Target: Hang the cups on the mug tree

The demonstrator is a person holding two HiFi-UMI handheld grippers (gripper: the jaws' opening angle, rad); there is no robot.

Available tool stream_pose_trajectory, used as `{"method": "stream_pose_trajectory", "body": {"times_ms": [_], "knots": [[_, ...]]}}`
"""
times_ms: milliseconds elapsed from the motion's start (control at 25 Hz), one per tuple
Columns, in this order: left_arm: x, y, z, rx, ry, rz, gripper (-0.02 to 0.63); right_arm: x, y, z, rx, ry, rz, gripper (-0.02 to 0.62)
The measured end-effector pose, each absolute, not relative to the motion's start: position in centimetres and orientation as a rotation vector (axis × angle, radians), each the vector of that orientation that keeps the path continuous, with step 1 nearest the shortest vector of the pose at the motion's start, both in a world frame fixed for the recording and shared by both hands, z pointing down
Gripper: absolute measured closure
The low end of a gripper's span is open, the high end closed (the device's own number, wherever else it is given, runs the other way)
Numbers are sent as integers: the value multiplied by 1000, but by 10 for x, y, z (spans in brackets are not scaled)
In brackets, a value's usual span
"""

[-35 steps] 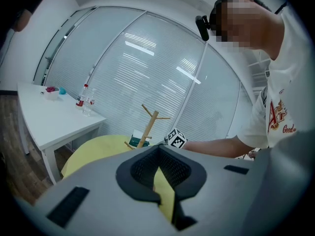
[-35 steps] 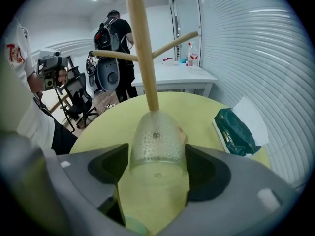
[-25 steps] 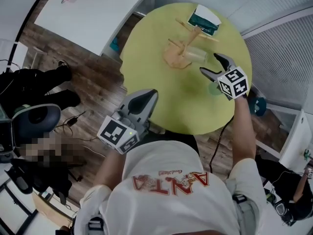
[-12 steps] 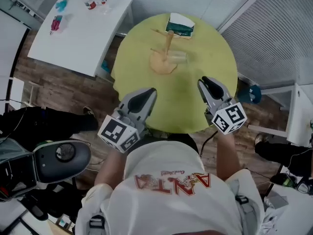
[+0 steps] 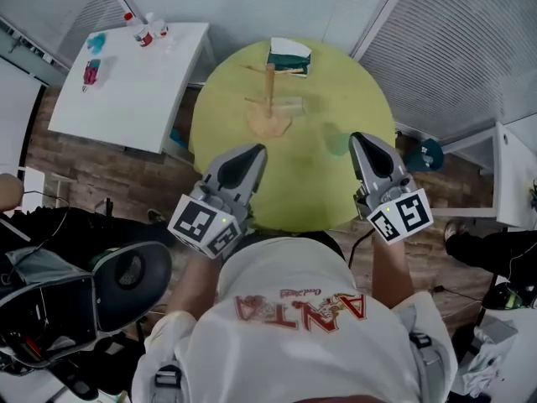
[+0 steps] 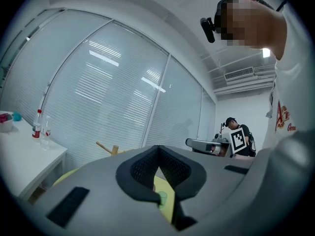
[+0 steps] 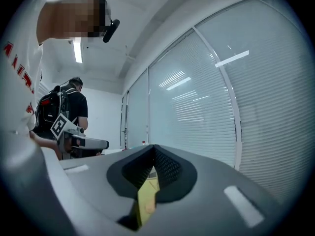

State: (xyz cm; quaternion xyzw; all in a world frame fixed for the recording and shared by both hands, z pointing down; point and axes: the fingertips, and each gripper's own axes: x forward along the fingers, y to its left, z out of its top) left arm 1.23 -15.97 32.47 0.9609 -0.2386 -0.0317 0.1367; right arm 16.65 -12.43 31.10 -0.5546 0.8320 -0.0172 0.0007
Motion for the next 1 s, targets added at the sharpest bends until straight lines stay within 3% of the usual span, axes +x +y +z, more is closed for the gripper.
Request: {"method": "stream_pose_trajectory", "body": {"times_ms": [1000], "knots": [[35,-157,310,2817,-653,-105,597,196,-127,309,-1801,2592,-96,592]]}}
